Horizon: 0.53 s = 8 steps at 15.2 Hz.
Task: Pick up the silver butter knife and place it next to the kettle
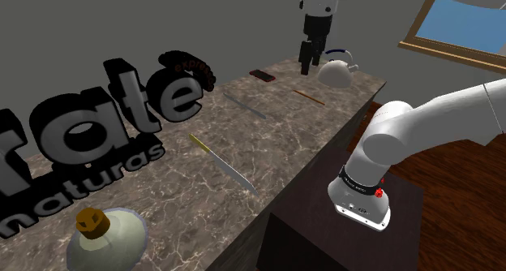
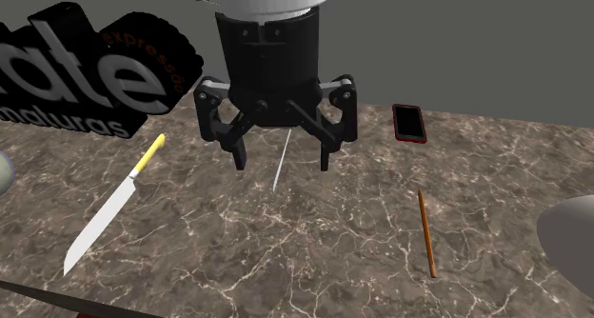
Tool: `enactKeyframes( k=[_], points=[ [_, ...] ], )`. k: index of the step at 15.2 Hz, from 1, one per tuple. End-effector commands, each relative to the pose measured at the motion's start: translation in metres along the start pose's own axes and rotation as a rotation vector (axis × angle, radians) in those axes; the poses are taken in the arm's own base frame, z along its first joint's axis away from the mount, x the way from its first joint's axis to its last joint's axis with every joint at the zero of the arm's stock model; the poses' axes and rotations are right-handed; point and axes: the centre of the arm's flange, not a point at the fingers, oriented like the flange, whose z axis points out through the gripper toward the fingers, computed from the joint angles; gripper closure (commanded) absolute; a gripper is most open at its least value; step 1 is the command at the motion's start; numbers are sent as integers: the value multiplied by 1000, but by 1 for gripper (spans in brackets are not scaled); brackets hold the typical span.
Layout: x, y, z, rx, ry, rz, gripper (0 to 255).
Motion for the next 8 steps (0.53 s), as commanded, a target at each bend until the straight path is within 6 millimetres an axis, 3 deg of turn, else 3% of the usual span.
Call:
enactKeyframes(
  k=[1, 8],
  points=[
    [0, 0, 0, 0, 0, 0, 0],
    [73, -11, 52, 15, 13, 43, 0]
  ],
)
